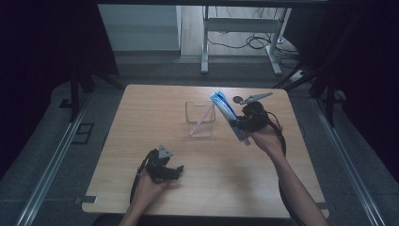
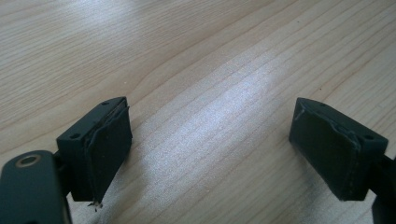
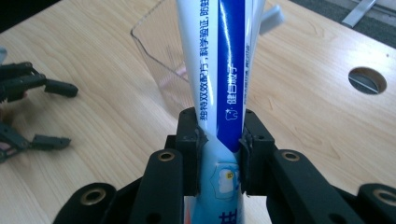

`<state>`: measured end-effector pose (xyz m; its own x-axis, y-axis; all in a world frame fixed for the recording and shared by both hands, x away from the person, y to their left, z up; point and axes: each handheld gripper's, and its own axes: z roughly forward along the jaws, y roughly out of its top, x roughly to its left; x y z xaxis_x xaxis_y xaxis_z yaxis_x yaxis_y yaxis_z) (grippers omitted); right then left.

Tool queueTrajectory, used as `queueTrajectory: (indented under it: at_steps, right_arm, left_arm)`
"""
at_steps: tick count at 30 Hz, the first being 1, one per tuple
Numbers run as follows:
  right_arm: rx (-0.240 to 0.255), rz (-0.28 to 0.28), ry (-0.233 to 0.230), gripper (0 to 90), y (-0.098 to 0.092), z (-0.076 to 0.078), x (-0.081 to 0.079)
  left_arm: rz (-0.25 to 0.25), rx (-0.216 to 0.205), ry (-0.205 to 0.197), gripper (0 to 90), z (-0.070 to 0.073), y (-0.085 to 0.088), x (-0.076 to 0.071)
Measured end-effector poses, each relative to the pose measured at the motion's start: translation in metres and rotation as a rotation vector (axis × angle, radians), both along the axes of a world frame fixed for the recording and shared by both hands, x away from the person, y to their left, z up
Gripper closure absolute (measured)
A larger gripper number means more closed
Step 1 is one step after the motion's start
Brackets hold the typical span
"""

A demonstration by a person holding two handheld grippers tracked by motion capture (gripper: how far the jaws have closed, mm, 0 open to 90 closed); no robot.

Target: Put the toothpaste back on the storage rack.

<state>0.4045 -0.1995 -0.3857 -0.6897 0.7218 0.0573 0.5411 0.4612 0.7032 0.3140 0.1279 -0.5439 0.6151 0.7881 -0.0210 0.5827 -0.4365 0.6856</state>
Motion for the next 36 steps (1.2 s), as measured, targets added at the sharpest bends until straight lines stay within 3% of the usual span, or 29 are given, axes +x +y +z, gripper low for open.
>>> queueTrajectory:
  at_steps: [21,36]
  right_arm:
    - [0.042,-0.009,-0.09,72.5,0.028,0.012,0.019]
    - [0.097,-0.024,-0.124,72.6,0.048,0.014,0.035]
  left_arm:
    - [-0.001,0.001,0.0,13.1,0.0,0.0,0.0]
    - [-0.001,0.001,0.001,13.1,0.0,0.0,0.0]
